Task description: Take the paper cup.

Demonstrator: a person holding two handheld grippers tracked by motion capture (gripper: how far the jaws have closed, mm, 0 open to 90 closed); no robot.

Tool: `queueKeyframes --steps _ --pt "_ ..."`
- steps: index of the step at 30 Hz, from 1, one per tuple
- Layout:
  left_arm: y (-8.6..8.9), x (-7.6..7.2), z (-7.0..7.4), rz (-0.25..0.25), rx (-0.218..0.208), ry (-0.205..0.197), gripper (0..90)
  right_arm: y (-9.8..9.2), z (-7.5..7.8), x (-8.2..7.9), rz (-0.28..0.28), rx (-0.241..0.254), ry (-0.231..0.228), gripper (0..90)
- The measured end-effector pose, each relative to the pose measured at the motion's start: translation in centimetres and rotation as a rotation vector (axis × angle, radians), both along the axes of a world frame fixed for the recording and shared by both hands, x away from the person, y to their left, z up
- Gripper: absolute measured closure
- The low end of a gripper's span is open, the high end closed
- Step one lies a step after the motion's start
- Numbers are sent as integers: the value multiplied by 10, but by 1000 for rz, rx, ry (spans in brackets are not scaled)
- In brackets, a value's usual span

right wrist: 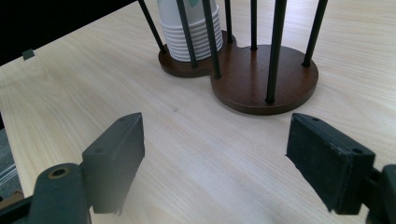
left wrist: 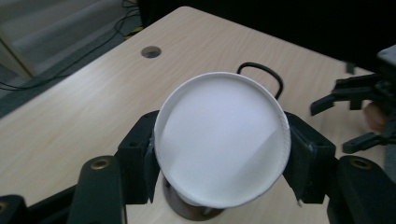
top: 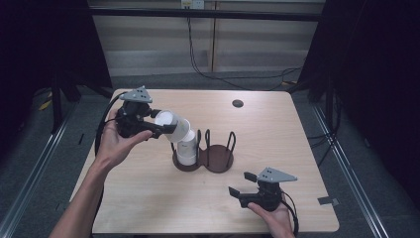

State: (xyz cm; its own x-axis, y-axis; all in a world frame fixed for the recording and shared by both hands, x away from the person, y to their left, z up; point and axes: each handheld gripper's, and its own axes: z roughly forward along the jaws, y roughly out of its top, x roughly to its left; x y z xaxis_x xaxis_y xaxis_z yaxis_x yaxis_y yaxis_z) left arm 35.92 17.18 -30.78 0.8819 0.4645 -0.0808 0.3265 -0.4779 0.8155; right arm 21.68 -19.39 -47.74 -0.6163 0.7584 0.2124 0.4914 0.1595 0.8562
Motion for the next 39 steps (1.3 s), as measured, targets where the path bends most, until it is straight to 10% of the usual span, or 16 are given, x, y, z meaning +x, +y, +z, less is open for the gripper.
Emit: queueKeyframes --steps 25,39 --pt "15 -51 -41 -84 -102 34 374 7 0 0 95 16 6 131" --pt "-2 -52 -69 -163 -90 76 373 17 30 10 182 43 -32 131"
